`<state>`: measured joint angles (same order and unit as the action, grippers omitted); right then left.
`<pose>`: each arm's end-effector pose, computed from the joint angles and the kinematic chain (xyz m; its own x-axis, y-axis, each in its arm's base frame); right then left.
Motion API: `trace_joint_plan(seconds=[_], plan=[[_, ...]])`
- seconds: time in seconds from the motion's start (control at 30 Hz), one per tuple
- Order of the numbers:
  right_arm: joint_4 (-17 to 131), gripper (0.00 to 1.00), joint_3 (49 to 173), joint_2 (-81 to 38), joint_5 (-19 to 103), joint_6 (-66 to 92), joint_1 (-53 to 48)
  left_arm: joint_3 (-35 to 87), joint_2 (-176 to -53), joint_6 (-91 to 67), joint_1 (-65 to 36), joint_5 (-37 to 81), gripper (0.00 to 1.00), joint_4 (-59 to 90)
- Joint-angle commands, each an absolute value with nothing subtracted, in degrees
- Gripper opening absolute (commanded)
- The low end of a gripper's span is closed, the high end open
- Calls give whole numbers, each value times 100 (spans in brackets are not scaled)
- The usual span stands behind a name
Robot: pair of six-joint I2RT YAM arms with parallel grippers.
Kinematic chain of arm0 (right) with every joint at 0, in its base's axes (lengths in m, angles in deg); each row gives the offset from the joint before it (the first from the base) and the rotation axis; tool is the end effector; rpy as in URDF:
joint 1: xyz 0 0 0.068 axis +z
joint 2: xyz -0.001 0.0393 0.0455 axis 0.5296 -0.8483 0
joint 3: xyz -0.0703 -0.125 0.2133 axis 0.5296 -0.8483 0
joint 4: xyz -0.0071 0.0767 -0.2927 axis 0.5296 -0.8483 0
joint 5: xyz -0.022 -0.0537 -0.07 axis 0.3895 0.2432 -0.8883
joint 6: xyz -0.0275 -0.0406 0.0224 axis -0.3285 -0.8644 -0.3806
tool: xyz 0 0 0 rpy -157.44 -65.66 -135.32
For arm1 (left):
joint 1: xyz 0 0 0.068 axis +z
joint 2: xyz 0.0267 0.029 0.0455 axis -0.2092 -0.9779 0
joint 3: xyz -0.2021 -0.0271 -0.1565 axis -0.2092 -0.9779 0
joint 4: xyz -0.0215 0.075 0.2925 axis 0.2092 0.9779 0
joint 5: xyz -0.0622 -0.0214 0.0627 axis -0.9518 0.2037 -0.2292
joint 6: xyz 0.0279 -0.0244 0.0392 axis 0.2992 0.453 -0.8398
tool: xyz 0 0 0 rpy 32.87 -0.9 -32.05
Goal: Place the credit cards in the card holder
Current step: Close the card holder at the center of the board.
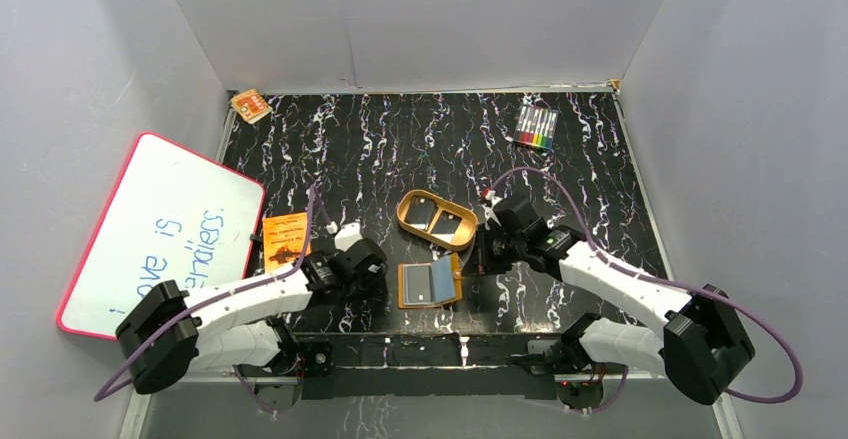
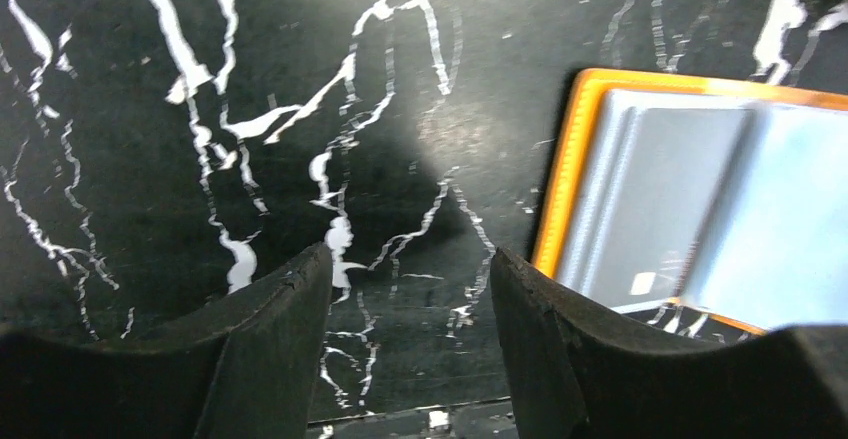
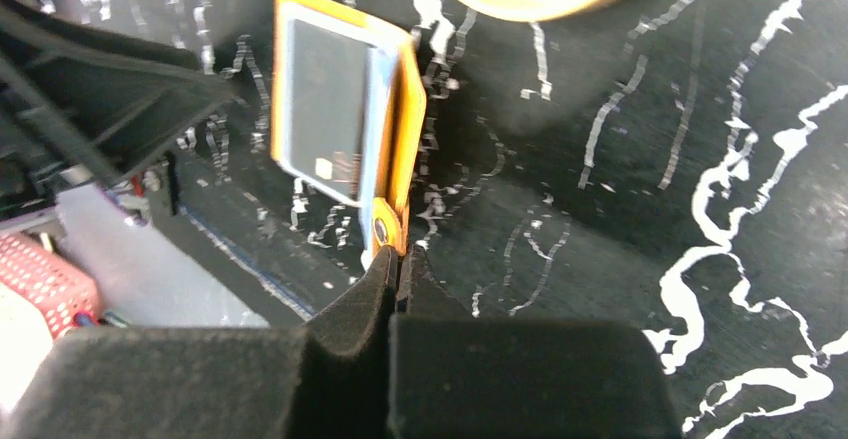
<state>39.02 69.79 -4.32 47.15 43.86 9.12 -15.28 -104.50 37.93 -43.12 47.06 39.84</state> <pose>0.1934 0.1795 0.1647 -0.9051 -0.0015 -0.4251 -0.2554 0.8014 0.5410 0.1503 -0.1982 0.1351 -0.8386 -0.2650 -0.4760 -0.0820 0.9252 -0.3705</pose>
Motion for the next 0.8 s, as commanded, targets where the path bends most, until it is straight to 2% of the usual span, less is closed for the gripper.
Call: trace_joint_plan(seconds=[0.0,0.3,0.53,0.77], plan=[[3814,0,7634,-512,5489,3951,887,-1885,-10333,4004,-4251,4803,55,4280],[5121,0,7655,-1070,6468,4625,925,-2173,-10996,3880,-4241,4303,46,3285],[5696,0,8001,-2161,6209,4909,1488,-2272,-10841,3841,-4236,4368,42,3335],[6073,0,8215,-2743,5863,5164,1763,-2310,-10312,4018,-4233,4658,38,3926]])
